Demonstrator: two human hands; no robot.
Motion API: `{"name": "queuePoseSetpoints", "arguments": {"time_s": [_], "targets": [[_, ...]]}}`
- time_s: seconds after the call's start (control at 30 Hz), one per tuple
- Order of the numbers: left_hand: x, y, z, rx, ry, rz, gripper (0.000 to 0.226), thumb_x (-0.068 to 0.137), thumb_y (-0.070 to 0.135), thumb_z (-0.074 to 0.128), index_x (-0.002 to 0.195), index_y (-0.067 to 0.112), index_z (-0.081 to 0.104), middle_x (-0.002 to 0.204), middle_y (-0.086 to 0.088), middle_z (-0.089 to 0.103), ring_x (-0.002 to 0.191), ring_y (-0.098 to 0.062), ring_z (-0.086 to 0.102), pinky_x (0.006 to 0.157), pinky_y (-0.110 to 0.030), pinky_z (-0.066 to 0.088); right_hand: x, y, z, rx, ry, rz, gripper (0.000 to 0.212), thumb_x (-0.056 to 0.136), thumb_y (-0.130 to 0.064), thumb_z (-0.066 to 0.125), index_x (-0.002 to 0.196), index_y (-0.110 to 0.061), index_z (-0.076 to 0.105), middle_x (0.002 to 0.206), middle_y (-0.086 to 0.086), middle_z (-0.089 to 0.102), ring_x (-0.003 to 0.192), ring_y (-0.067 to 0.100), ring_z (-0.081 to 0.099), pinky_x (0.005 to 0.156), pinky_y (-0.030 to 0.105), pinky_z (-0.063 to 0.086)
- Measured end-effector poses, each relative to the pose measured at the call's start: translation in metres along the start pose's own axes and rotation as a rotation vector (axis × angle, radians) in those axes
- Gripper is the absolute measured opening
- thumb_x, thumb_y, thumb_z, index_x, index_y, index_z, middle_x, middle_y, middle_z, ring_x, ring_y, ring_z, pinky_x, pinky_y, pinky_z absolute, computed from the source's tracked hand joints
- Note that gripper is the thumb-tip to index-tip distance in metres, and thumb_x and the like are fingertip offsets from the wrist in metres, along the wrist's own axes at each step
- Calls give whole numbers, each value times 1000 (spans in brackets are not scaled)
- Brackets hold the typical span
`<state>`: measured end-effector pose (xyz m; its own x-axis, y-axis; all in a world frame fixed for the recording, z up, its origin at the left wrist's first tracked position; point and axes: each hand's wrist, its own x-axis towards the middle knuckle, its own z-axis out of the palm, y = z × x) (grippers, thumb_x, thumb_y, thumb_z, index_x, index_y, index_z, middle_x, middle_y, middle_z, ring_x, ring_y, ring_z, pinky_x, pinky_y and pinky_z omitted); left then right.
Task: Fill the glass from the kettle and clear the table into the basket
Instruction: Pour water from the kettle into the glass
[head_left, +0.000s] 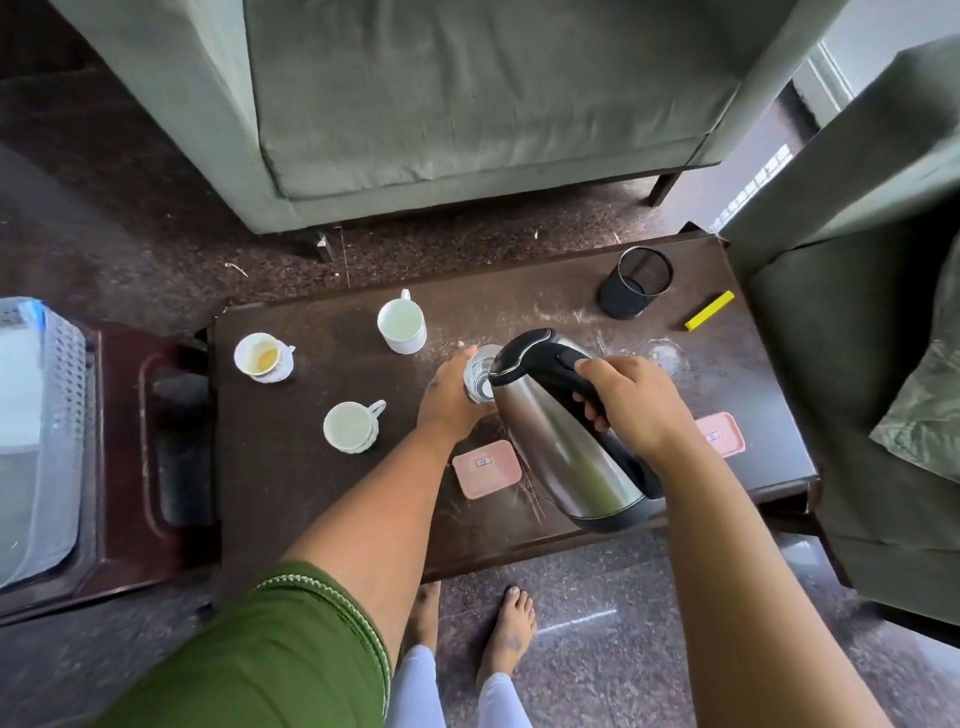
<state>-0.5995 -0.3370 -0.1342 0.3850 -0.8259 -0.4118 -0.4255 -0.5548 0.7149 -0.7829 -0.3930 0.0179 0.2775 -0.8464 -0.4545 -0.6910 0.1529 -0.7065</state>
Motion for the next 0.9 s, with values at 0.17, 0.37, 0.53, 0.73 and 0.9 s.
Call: {"name": "queuePoseSetpoints", "arguments": {"time_s": [0.17, 0.37, 0.53, 0.73, 0.9], "targets": [[0, -7, 0, -62, 6, -16, 83, 69, 22, 82, 142, 25, 42, 139, -6, 52, 127, -24, 51, 106, -37, 40, 0, 2, 0, -58, 14, -4, 42, 86, -39, 48, 62, -9, 64, 47, -2, 61, 49, 17, 56, 65, 39, 50], [-2, -7, 0, -69, 15, -13, 77, 75, 27, 75, 143, 30, 40, 143, -4, 50, 129, -25, 50, 106, -38, 38, 4, 3, 8, -261, 95, -56, 68, 79, -60, 43, 72, 6, 61, 67, 23, 65, 68, 37, 62, 67, 43, 53], [-3, -7, 0, -105, 7, -20, 73, 76, 26, 74, 142, 33, 41, 142, -2, 51, 126, -25, 53, 104, -38, 41, 8, 3, 12, -276, 156, -35, 73, 77, -64, 46, 71, 7, 60, 67, 25, 65, 69, 36, 63, 66, 41, 54], [-2, -11, 2, -110, -30, -58, 78, 76, 29, 74, 144, 36, 37, 144, -1, 47, 125, -26, 54, 103, -48, 43, 10, -1, 14, -266, 164, 5, 79, 67, -71, 44, 69, 6, 60, 66, 25, 64, 60, 36, 62, 65, 43, 55], [-3, -13, 3, -123, -32, -63, 81, 74, 28, 77, 143, 38, 36, 143, 1, 48, 122, -26, 56, 102, -50, 44, 15, -5, 10, -258, 164, 29, 75, 62, -72, 44, 59, 0, 64, 52, 17, 61, 55, 32, 60, 62, 41, 54]]}}
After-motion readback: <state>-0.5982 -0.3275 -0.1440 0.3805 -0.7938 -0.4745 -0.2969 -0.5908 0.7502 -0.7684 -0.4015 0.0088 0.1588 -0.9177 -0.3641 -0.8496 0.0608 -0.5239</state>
